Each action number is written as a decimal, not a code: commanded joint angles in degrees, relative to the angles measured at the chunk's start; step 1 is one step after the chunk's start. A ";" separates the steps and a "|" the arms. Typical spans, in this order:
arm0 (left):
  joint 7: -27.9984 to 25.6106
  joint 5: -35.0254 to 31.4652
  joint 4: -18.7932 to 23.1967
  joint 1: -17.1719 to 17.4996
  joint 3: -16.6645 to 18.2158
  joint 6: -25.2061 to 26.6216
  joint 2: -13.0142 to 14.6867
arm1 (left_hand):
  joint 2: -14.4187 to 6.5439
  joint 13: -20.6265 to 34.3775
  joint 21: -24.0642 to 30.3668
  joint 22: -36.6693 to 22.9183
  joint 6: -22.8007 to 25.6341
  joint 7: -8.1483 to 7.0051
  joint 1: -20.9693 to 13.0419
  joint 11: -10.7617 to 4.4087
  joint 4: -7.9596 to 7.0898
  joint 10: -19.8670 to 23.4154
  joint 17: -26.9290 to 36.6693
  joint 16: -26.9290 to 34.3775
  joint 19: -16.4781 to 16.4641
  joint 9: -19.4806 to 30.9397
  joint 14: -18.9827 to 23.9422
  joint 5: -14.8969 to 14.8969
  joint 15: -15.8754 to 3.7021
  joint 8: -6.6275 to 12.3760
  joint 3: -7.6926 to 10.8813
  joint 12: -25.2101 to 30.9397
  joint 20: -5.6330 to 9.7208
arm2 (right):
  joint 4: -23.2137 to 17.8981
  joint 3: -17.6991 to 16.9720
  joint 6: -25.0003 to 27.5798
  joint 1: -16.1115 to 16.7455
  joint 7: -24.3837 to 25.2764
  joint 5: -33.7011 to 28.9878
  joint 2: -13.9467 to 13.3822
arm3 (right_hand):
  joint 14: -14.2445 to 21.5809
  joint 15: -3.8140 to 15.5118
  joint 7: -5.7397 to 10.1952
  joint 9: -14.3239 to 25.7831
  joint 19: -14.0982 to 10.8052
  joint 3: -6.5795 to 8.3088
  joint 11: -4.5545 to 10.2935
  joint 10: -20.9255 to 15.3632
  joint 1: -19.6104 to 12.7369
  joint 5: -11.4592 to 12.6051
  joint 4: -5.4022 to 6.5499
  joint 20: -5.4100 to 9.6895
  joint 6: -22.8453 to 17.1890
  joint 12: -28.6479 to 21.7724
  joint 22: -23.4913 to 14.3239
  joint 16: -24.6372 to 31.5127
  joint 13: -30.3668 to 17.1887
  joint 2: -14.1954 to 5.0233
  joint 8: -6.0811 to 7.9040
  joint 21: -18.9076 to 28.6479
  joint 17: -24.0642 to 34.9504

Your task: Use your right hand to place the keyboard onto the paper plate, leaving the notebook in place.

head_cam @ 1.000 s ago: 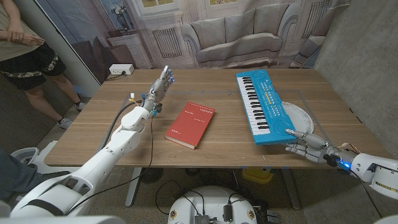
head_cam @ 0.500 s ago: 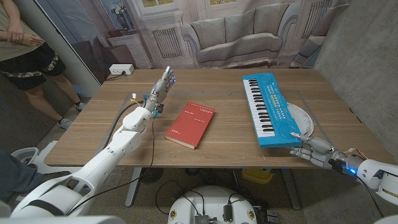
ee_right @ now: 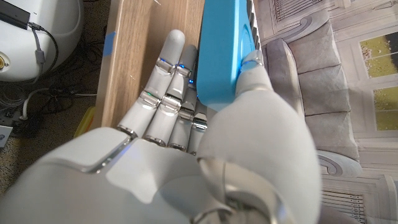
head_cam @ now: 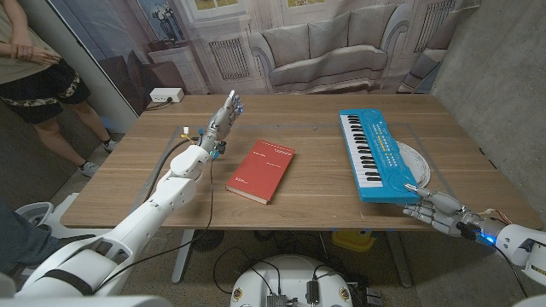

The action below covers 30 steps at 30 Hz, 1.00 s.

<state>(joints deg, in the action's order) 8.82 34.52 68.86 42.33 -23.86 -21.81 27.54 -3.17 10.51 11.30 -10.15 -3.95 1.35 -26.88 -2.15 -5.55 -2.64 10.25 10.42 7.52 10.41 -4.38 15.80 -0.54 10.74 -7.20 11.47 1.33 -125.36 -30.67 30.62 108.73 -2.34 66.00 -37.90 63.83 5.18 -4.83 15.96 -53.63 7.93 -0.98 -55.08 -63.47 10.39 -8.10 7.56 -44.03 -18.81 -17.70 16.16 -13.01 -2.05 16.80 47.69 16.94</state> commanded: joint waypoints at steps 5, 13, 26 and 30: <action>1.16 0.04 -2.90 -1.75 -0.61 -0.42 -1.30 | -0.13 0.24 0.10 -0.15 -0.06 -0.05 -0.47 0.19 0.02 -0.31 0.19 0.32 0.30 0.18 -0.49 0.06 0.02 0.40 -0.57 0.04 0.03 | -0.20 -0.99 -0.74 1.81 1.08 0.48 2.45 | 6.58 7.71 10.75 0.19 0.35 1.90 8.56 -8.97 -6.48 0.21 1.31 5.31 -12.40 -0.24 -0.11 -0.01 -0.19 -6.52 0.25 0.51 0.13; 2.04 -0.03 -4.48 -2.93 -0.93 -0.69 -1.91 | -0.17 0.24 0.08 -0.15 -0.08 -0.18 -0.51 0.10 0.02 -0.29 0.19 0.30 0.37 0.18 -0.54 0.06 0.05 0.39 -0.66 0.05 -0.03 | -1.14 -1.25 -1.93 3.32 2.17 0.17 4.05 | 6.55 7.69 10.72 0.26 0.44 1.92 8.56 -8.86 -6.49 0.21 1.31 5.32 -12.34 -0.16 -0.11 -0.02 -0.18 -6.54 0.17 0.71 0.17; 3.23 -0.21 -6.12 -4.40 -1.41 -0.91 -2.60 | -0.22 0.24 0.07 -0.15 -0.04 -0.19 -0.57 0.13 0.03 -0.29 0.19 0.32 0.41 0.18 -0.52 0.06 0.01 0.41 -0.82 0.06 -0.01 | -1.66 -1.11 -4.31 5.72 2.58 -0.03 6.40 | 6.44 7.68 10.81 0.34 0.74 1.95 8.69 -8.92 -6.51 0.20 1.30 5.33 -12.49 -0.14 -0.08 -0.07 -0.25 -6.51 0.01 1.20 0.28; 3.47 -0.26 -6.28 -4.65 -1.49 -1.01 -2.70 | -0.24 0.24 0.06 -0.15 -0.09 -0.21 -0.59 0.15 0.03 -0.28 0.19 0.32 0.43 0.18 -0.53 0.06 0.02 0.39 -0.87 0.06 -0.02 | -1.60 -0.83 -4.91 6.11 2.56 -0.37 6.50 | 6.39 7.66 10.88 0.39 0.84 1.94 8.67 -8.99 -6.49 0.19 1.31 5.32 -12.44 -0.14 -0.07 -0.09 -0.25 -6.48 -0.04 1.33 0.30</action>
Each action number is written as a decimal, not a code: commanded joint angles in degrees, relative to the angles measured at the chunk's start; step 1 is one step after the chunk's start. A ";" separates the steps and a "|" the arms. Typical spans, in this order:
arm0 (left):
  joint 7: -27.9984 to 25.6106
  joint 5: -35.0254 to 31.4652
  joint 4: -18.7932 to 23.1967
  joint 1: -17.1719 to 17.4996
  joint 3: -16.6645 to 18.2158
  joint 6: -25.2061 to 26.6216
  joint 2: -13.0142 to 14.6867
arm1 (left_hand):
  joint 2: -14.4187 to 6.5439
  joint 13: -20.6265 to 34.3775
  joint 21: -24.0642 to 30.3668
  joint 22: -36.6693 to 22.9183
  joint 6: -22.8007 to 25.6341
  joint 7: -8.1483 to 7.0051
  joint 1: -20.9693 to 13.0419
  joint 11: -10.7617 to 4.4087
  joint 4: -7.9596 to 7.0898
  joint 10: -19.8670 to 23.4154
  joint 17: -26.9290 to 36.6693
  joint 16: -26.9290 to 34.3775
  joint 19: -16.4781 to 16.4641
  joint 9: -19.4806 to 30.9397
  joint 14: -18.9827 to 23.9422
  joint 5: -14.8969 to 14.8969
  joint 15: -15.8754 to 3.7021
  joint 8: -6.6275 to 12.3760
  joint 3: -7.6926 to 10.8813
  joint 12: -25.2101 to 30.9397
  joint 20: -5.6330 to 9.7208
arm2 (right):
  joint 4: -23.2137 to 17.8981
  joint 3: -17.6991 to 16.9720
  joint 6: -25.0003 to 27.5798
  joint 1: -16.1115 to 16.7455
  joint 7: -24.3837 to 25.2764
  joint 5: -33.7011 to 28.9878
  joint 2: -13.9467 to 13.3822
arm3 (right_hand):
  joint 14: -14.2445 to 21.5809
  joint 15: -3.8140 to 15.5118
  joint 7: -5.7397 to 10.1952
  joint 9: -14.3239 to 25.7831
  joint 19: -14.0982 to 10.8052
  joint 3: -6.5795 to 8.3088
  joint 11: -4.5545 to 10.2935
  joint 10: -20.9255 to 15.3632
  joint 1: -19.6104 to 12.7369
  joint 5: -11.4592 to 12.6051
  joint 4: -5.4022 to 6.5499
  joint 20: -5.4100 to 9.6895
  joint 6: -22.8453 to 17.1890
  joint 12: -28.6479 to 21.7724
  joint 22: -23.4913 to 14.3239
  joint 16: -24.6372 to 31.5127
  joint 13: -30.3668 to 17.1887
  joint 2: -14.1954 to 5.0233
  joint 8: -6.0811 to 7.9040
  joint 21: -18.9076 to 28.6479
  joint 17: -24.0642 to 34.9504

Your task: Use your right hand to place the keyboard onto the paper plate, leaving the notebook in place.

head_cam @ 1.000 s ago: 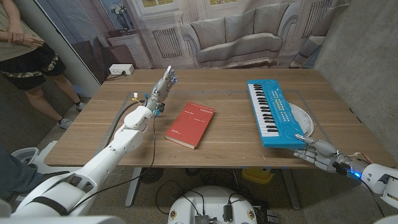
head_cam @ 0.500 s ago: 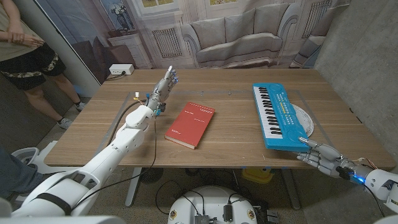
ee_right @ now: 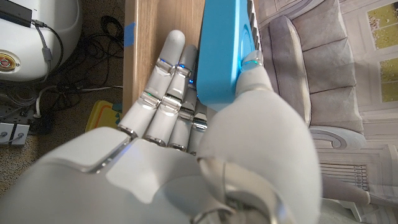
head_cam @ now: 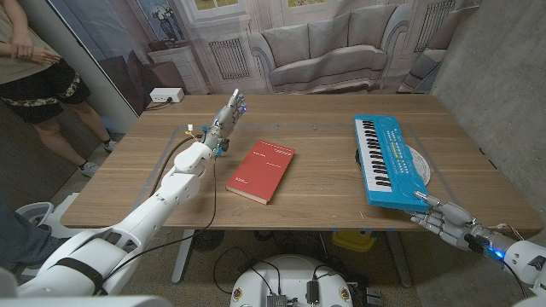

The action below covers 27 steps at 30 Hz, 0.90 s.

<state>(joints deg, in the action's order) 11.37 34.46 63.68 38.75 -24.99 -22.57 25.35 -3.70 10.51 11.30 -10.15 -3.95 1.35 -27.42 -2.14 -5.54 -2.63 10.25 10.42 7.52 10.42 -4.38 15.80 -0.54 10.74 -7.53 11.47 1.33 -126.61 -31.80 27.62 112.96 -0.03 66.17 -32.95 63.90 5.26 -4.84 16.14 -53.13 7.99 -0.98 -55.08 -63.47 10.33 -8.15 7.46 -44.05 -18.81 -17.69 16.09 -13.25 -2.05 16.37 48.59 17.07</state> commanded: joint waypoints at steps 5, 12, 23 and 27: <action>0.91 -0.30 -0.84 -1.10 -0.37 -0.32 -0.45 | 0.27 0.24 0.07 -0.15 -0.13 -0.31 -0.07 0.18 0.01 -0.36 0.19 0.30 0.42 0.18 -0.59 0.06 0.04 0.37 -0.60 0.04 -0.01 | -0.16 0.67 -2.26 1.96 0.53 -0.80 1.32 | 6.28 7.59 10.89 0.25 0.43 1.89 8.69 -8.91 -6.48 0.26 1.37 5.43 -12.47 -0.12 -0.06 -0.03 -0.06 -6.48 0.35 0.56 0.21; 0.43 -0.32 0.08 -0.58 -0.10 -0.09 0.11 | 0.25 0.24 0.07 -0.15 -0.08 -0.18 -0.09 0.19 0.01 -0.38 0.20 0.32 0.42 0.18 -0.55 0.06 0.06 0.40 -0.67 0.04 -0.03 | 0.14 1.01 -2.27 1.67 1.34 -0.97 0.86 | 6.25 7.60 11.05 0.29 0.58 1.89 8.67 -8.84 -6.47 0.25 1.38 5.43 -12.43 -0.06 -0.03 -0.04 -0.07 -6.47 0.24 0.79 0.26; 0.10 -0.30 0.62 -0.29 0.14 0.28 0.66 | 0.19 0.24 0.07 -0.15 -0.07 -0.19 -0.13 0.07 0.00 -0.25 0.20 0.34 0.44 0.18 -0.52 0.07 0.01 0.40 -0.81 0.09 -0.06 | 1.57 2.61 -3.41 0.27 1.79 -0.92 0.63 | 5.93 7.56 11.24 0.46 0.98 1.86 8.85 -8.72 -6.34 0.22 1.44 5.41 -12.45 0.01 0.04 -0.19 -0.17 -6.41 0.13 1.15 0.30; -0.03 -0.34 0.57 -0.35 0.18 0.21 0.64 | 0.17 0.24 0.07 -0.15 -0.06 -0.14 -0.14 0.12 0.00 -0.23 0.20 0.35 0.46 0.18 -0.49 0.07 0.00 0.40 -0.87 0.10 -0.06 | 2.02 2.81 -3.66 0.05 1.99 -0.71 0.53 | 5.68 7.49 11.31 0.60 1.25 1.81 8.85 -8.73 -6.23 0.20 1.48 5.41 -12.44 -0.02 0.09 -0.31 -0.26 -6.33 0.14 1.20 0.30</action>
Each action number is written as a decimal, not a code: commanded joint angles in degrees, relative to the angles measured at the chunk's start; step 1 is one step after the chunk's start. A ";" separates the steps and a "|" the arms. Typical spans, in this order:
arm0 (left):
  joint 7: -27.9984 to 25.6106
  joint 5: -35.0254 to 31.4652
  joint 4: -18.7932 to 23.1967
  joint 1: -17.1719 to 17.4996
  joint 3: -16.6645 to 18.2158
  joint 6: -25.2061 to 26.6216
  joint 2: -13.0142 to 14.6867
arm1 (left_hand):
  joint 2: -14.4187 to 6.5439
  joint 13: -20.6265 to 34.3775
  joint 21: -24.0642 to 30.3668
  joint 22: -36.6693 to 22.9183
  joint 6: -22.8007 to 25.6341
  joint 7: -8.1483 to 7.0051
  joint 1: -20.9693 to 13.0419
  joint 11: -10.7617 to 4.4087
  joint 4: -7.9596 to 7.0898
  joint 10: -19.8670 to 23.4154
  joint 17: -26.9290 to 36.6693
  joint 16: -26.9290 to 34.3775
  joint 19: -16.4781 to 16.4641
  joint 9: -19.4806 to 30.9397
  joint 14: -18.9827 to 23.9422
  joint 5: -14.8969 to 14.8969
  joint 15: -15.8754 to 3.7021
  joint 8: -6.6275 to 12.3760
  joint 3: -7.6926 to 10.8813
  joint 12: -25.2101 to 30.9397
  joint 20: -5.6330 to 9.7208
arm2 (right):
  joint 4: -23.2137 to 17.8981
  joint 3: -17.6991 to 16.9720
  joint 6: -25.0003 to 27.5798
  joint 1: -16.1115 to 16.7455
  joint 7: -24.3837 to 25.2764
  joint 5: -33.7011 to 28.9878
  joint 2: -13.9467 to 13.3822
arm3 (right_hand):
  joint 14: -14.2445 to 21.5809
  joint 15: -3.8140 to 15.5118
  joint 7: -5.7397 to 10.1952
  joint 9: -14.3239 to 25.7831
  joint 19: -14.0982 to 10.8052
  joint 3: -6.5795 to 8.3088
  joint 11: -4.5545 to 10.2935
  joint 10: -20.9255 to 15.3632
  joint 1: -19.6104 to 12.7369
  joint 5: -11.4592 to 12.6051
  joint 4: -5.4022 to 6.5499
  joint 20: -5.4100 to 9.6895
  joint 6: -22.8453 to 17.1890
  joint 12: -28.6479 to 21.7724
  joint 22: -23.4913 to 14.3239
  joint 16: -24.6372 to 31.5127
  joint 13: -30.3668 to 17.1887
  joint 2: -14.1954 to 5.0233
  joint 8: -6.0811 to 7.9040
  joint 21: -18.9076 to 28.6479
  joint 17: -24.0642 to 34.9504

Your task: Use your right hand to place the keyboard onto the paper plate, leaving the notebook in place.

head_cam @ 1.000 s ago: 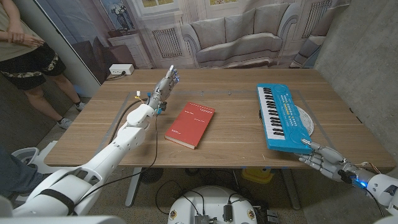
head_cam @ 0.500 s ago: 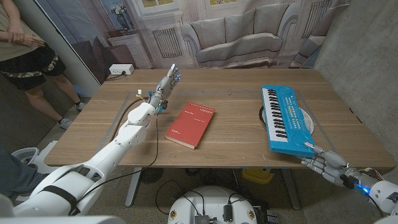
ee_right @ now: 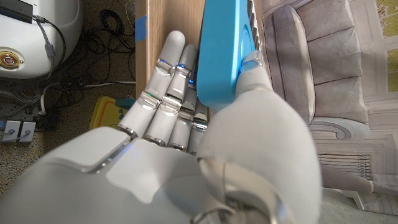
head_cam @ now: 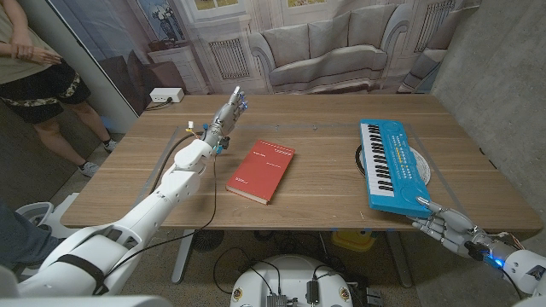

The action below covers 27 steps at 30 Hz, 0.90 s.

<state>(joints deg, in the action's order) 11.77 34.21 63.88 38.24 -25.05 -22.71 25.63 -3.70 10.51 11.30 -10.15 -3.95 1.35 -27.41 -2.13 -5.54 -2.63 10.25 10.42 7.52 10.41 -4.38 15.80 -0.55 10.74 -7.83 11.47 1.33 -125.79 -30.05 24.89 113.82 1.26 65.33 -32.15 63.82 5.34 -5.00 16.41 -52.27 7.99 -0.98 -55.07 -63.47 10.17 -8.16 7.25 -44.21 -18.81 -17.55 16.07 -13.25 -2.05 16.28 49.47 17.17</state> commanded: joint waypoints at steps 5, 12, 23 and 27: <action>-0.11 -0.17 0.05 -0.29 -0.01 0.81 0.29 | 0.15 0.25 0.06 -0.15 -0.09 -0.15 -0.16 0.11 -0.01 -0.22 0.20 0.34 0.47 0.18 -0.52 0.07 0.03 0.39 -0.63 0.10 -0.10 | 1.69 1.21 -0.87 -0.96 1.18 0.70 -0.38 | 5.43 7.40 11.52 0.46 0.72 1.79 8.84 -8.69 -6.11 0.36 1.57 5.63 -12.35 -0.05 0.01 -0.44 -0.41 -6.36 0.23 0.44 0.21; 0.35 -0.21 -0.99 -0.98 -0.28 0.82 -0.16 | 0.12 0.25 0.06 -0.15 -0.10 -0.26 -0.16 0.07 -0.02 -0.28 0.20 0.34 0.50 0.19 -0.53 0.07 0.05 0.39 -0.72 0.08 -0.12 | 1.66 0.91 -1.21 -0.42 1.90 1.09 -0.06 | 5.44 7.52 11.59 0.57 0.89 1.86 8.84 -8.86 -6.12 0.37 1.59 5.61 -12.41 -0.17 0.06 -0.41 -0.56 -6.50 0.21 0.65 0.28; 0.87 -0.40 -1.99 -1.86 -0.49 0.45 -0.59 | 0.08 0.25 0.06 -0.16 -0.08 -0.26 -0.17 0.13 -0.04 -0.32 0.20 0.33 0.51 0.19 -0.56 0.07 0.04 0.40 -0.85 0.06 -0.11 | 2.10 1.36 -1.70 -0.46 2.44 1.37 -0.01 | 5.45 7.55 11.59 0.83 1.03 1.94 8.73 -8.74 -6.16 0.36 1.55 5.63 -12.12 -0.20 0.13 -0.38 -0.78 -6.53 0.09 1.00 0.37; 0.95 -0.37 -2.21 -1.97 -0.51 0.39 -0.73 | 0.06 0.25 0.06 -0.16 -0.16 -0.29 -0.17 0.10 -0.05 -0.30 0.20 0.32 0.52 0.19 -0.58 0.07 0.03 0.37 -0.91 0.07 -0.12 | 2.33 1.44 -1.77 -0.49 2.52 1.77 0.04 | 5.22 7.47 11.23 1.09 1.12 1.98 8.75 -8.27 -6.14 0.30 1.53 5.63 -11.62 -0.06 0.19 -0.48 -0.93 -6.52 -0.07 1.25 0.39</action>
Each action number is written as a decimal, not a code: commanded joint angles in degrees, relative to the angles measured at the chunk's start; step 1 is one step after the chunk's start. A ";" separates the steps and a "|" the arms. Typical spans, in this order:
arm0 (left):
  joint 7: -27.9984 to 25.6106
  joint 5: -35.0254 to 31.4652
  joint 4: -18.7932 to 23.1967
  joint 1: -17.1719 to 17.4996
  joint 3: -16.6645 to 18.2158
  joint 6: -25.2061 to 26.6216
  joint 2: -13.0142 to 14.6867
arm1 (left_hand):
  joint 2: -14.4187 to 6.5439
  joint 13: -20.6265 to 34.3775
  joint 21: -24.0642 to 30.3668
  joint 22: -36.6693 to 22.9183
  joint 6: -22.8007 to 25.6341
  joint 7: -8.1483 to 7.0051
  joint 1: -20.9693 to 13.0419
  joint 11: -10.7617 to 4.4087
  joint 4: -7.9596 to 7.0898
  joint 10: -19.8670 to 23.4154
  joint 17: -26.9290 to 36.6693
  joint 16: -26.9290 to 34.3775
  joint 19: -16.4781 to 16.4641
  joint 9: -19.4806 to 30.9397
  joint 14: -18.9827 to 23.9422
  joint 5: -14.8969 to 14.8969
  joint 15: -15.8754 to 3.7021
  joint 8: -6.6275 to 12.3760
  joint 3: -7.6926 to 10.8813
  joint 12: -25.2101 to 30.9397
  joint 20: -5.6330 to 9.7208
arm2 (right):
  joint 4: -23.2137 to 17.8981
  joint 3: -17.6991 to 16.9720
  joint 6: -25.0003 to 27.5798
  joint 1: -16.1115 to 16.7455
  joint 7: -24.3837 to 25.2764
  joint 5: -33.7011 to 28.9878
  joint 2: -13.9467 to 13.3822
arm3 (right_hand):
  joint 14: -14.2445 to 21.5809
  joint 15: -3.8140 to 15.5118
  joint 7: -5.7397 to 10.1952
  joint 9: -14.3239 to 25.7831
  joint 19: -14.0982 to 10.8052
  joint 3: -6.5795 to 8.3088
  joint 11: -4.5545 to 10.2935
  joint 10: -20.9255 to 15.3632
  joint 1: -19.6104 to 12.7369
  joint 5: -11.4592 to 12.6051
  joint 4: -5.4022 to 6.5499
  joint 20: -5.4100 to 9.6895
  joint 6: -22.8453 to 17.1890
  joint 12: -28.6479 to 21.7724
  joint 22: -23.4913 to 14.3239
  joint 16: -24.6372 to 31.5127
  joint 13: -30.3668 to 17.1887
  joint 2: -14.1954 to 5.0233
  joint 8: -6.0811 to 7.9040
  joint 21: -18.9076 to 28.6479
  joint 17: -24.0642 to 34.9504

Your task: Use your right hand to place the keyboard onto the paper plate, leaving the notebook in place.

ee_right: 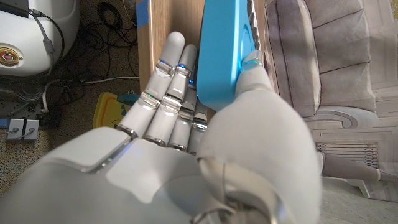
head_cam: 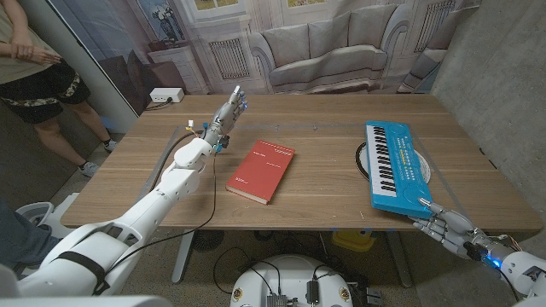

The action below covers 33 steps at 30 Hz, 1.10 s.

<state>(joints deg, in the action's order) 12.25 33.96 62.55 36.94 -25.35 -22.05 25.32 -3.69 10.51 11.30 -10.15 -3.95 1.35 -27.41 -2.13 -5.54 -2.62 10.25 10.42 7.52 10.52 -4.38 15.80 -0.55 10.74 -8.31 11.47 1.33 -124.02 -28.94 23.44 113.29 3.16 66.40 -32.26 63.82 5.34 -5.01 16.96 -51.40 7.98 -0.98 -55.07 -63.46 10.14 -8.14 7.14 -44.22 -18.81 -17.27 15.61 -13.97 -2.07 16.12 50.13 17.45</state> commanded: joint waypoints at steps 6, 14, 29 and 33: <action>0.33 -0.09 -1.15 -0.78 -0.17 -0.28 -0.57 | 0.01 0.25 0.06 -0.16 -0.06 -0.26 -0.18 0.15 -0.06 -0.29 0.20 0.35 0.55 0.08 -0.53 0.07 0.05 0.41 -0.51 0.08 -0.13 | 0.22 -0.02 0.06 0.34 1.39 1.62 0.29 | 4.78 7.29 10.52 1.16 0.78 1.92 8.29 -7.30 -5.50 0.15 1.87 5.66 -9.99 0.22 0.08 -0.21 -0.50 -6.53 -0.43 1.00 0.17; 0.90 -0.04 -2.31 -1.43 -0.30 -0.57 -1.02 | -0.06 0.25 0.06 -0.16 -0.02 -0.29 -0.21 0.14 -0.08 -0.25 0.20 0.34 0.56 0.08 -0.53 0.08 -0.01 0.42 -0.58 0.09 -0.14 | -0.79 -0.78 0.96 0.63 2.48 2.88 0.18 | 4.19 6.93 9.27 1.31 0.90 0.38 6.82 -7.10 -1.78 -0.20 3.61 5.55 -9.47 0.74 0.57 -0.54 0.04 -5.44 -0.88 1.81 -0.04; 1.71 0.06 -4.57 -2.45 -0.46 -1.32 -1.97 | -0.21 0.25 0.08 -0.16 0.05 -0.24 -0.25 0.17 -0.11 -0.25 0.20 0.36 0.54 0.08 -0.50 0.08 0.00 0.45 -0.75 0.09 -0.16 | -3.09 -2.27 4.73 1.15 5.10 4.55 -1.28 | 4.26 6.85 8.11 0.99 0.29 -1.05 5.66 -7.09 1.51 -0.22 4.77 5.56 -9.17 1.25 1.53 -0.84 0.64 -4.20 -1.53 2.40 -0.78; 2.11 0.22 -5.49 -2.74 -0.48 -1.57 -2.35 | -0.24 0.24 0.10 -0.16 0.01 -0.27 -0.27 0.17 -0.11 -0.22 0.20 0.35 0.50 0.08 -0.51 0.08 0.00 0.42 -0.79 0.10 -0.13 | -3.91 -2.69 6.31 1.19 6.43 5.08 -1.66 | 4.03 6.78 7.43 0.86 0.30 -1.49 5.16 -6.59 2.48 -0.23 5.09 5.53 -8.74 1.62 1.93 -1.06 0.80 -3.83 -1.88 2.40 -1.11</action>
<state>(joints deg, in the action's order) 13.62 33.93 58.93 34.91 -25.71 -23.09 23.72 -3.69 10.51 11.30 -10.15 -3.73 1.13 -27.41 -2.13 -5.55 -2.62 10.25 10.42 7.52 10.54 -4.38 15.80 -0.55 10.74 -8.78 11.47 1.33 -126.12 -30.54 26.47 114.13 7.04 70.17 -32.87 63.81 6.40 -4.61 17.73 -50.56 4.99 -1.40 -55.49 -61.56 9.96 -5.15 6.76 -43.83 -17.47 -15.42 14.74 -13.10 -3.97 14.46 52.14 16.35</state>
